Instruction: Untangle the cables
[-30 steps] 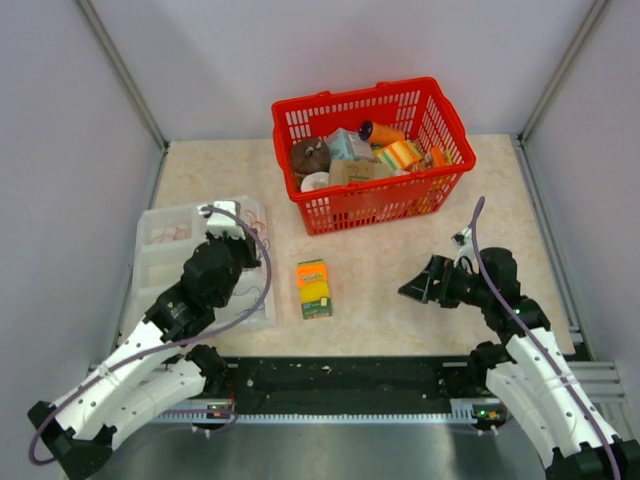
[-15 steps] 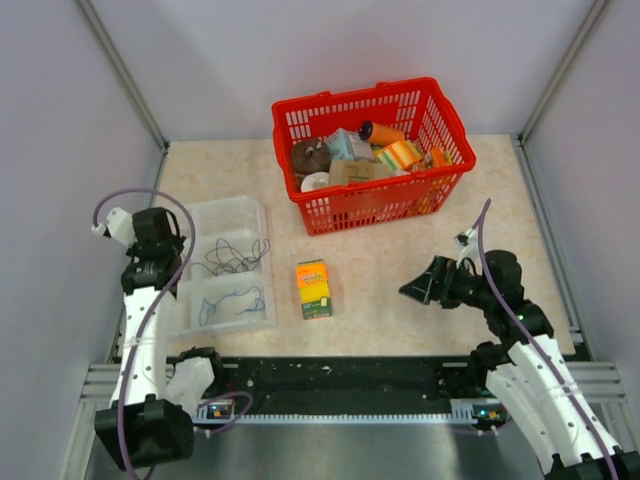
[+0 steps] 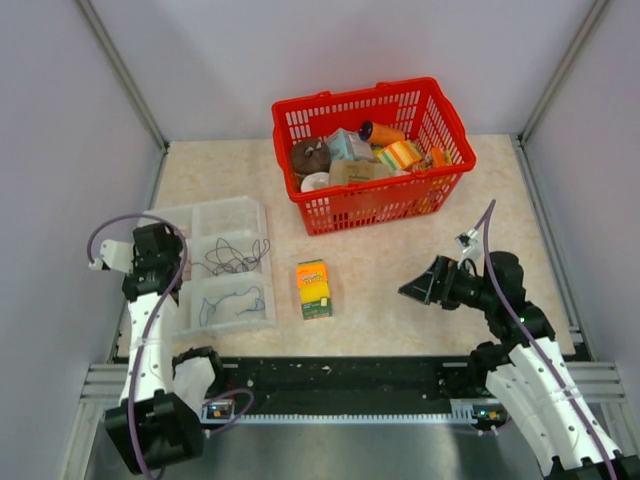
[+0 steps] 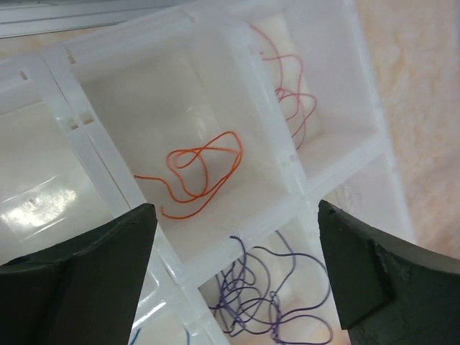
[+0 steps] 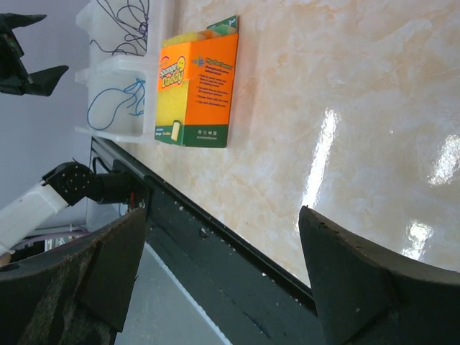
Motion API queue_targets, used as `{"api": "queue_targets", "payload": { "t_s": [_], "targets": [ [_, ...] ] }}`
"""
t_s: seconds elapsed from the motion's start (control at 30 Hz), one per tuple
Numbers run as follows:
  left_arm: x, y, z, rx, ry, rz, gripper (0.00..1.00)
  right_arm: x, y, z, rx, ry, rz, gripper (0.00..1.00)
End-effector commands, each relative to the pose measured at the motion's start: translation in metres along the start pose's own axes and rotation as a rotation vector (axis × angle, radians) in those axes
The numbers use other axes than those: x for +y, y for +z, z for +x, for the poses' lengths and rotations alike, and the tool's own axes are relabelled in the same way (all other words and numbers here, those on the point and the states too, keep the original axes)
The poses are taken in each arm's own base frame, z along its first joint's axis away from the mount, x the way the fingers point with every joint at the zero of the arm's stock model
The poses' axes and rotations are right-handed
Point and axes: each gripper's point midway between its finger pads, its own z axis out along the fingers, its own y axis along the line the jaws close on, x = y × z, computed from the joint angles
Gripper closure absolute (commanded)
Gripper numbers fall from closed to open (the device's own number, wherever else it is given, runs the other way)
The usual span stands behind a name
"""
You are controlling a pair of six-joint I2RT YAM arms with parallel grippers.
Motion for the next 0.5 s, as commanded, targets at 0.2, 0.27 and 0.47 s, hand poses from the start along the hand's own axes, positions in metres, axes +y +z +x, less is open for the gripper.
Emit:
{"api": "queue_targets", "payload": {
  "t_s": [0.2,0.27,0.47],
  "targets": [
    [-0.132,-0.108,0.022,0.247,0.173,0.844,0.02,0.034,-0.02,-0.038,-0.114,-0.078,-0.014,0.14],
    [-0.167,-0.178,0.033,0.282,0.272,1.203,0.04,0.042,-0.031,-0.048,-0.159,-0.118,0.003,0.13],
    [-0.156,-0.373,0.039,0.128,0.503,1.924,0.01,0.086,-0.106,-0.086,-0.467,-0.259,0.043,0.01]
  ]
}}
